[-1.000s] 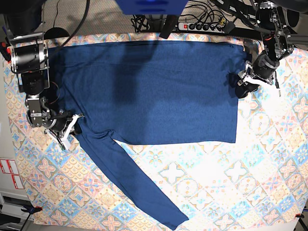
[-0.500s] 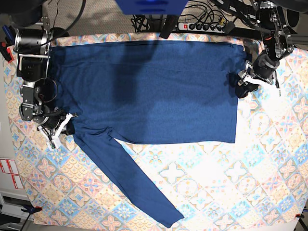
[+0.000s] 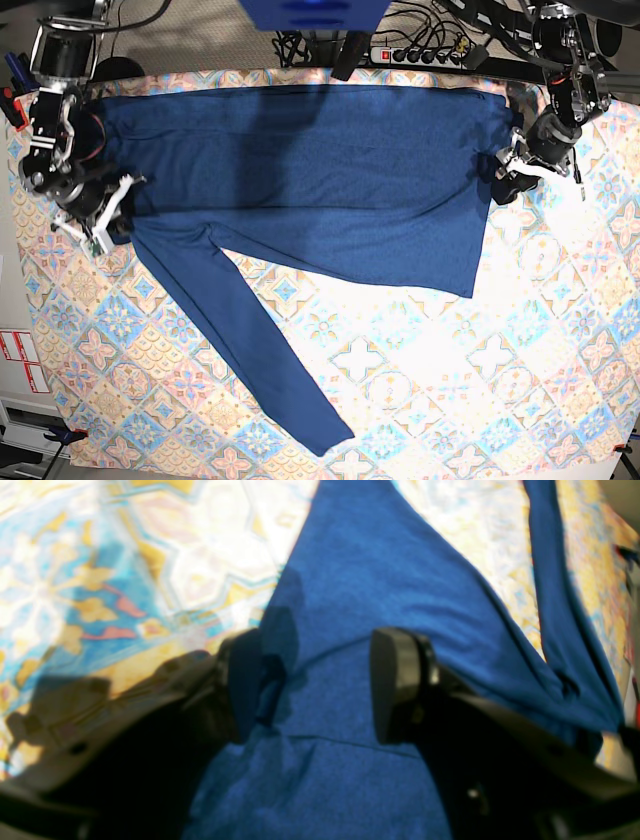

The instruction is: Fold the T-shirt properly

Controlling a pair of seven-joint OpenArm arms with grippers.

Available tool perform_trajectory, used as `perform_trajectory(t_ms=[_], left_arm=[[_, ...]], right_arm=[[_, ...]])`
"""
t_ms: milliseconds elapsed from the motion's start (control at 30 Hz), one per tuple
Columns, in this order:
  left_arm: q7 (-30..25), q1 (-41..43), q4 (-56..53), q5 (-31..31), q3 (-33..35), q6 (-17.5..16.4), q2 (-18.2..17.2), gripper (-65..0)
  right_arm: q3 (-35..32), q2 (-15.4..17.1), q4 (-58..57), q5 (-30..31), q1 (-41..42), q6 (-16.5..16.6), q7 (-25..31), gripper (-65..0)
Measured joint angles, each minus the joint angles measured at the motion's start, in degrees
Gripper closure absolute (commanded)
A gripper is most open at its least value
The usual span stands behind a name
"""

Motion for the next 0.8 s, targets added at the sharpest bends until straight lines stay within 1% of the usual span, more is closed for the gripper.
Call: perform_trajectory(t_ms=[167,367,500,600,700,800], left_arm=[[0.1,-2.3,0.0,-0.1,0.0,-0.1,0.0,-33.7],[0.0,-10.5,-1.3,0.0,-0.3,-0.5,-0.2,-34.3],[0.1,-17.1,-11.1,0.3,-0.2,-0.1,-0.1,-34.3],[0.5,-21.9,-18.9,0.7,0.6,-0.1,-1.1,-34.3],[-0.8,-26.5,-24.0,0.7,5.0,0.3,-2.6,-34.3],[-0.4,-31.0,-28.1,0.2,8.9,-0.5,-2.7,-34.3]], right_arm=[[0.9,0.1,0.5,-0.1,-0.7,0.0,0.3,-0.7],[0.7,0.0,0.7,0.1,-0.5,0.0,0.3,-0.7],[0.8,-1.0,1.0,0.0,-0.4,-0.4,0.2,-0.7],[0.5,-1.3,1.1,0.2,-0.4,0.0,0.5,-0.7],[0.6,-1.1,1.1,-0.1,-0.4,-0.2,0.1,-0.7],[0.6,-1.2,1.1,-0.1,-0.3,-0.4,0.2,-0.7]])
